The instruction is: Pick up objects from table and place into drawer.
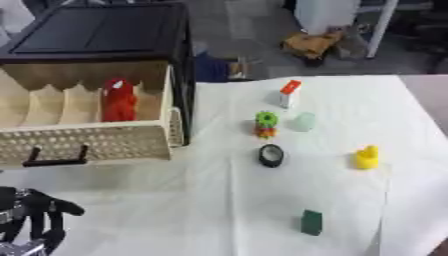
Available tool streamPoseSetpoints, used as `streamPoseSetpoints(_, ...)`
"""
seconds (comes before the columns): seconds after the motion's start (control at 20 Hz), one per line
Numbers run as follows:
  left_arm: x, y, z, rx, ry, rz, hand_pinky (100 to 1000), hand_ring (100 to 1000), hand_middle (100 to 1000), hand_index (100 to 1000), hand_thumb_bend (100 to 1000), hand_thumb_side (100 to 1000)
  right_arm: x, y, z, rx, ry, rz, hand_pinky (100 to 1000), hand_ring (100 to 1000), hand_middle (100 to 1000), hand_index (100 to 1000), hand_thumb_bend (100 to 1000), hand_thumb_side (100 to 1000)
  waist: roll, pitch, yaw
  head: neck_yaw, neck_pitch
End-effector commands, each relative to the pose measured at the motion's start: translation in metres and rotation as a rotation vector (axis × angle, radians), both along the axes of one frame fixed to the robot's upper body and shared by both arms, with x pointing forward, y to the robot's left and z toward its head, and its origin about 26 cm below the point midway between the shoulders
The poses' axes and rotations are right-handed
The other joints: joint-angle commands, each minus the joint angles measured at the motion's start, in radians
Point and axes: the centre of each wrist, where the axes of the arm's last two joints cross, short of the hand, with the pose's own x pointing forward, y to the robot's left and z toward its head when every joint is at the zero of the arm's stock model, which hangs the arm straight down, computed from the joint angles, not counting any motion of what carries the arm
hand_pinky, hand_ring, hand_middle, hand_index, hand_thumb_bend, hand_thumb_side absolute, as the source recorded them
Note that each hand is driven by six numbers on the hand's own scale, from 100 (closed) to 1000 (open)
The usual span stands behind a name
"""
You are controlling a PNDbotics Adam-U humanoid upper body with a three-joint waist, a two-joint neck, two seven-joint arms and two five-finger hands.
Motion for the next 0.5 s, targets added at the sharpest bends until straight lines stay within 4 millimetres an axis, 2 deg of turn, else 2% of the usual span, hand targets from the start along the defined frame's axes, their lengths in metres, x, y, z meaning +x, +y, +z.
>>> streamPoseSetpoints(0.05, -0.0012, -0.0007, 0.0091, 0.033, -0.02, 0.029, 419, 590, 642, 940, 100, 1000, -0.0028, 0.0, 0.009, -0.017, -0.024, -0.001, 553, 609, 651, 870, 100, 1000, -0.002, -0.016, -0.004, 0.005, -0.014)
streamPoseSetpoints(0.5, -0.0005, -0.0015, 0.0123, 0.069, -0.035, 0.105, 438, 623, 660, 958, 100, 1000, -0.0011, 0.0011, 0.0185, -0.014, -0.041, -0.016, 559, 614, 657, 869, 100, 1000, -0.001, -0.012, -0.01, 0.012, -0.02)
